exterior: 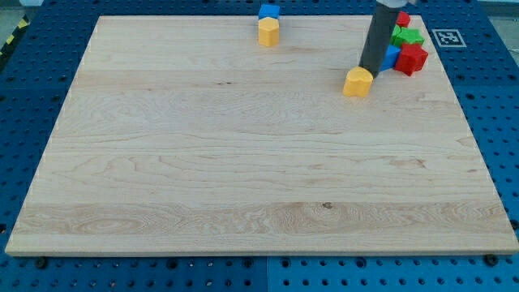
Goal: Place the yellow heart diagonal to the yellow hexagon
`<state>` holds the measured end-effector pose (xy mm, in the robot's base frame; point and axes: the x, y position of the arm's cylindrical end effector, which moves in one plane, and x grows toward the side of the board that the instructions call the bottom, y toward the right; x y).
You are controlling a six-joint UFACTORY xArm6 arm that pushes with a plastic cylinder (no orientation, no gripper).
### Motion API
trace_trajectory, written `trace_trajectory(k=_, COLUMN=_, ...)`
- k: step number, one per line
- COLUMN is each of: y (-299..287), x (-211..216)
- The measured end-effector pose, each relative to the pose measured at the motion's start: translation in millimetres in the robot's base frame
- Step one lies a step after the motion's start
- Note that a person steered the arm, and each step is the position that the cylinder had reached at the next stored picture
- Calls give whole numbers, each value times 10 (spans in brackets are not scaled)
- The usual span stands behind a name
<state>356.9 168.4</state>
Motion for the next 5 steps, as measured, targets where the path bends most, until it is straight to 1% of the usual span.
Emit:
trace_trajectory(k=1, y=-24, x=244)
trace_trajectory(k=3, y=-414, x=544)
trace_trajectory(k=4, y=-486, x=554)
trace_trajectory(k=5, y=-488, x=247)
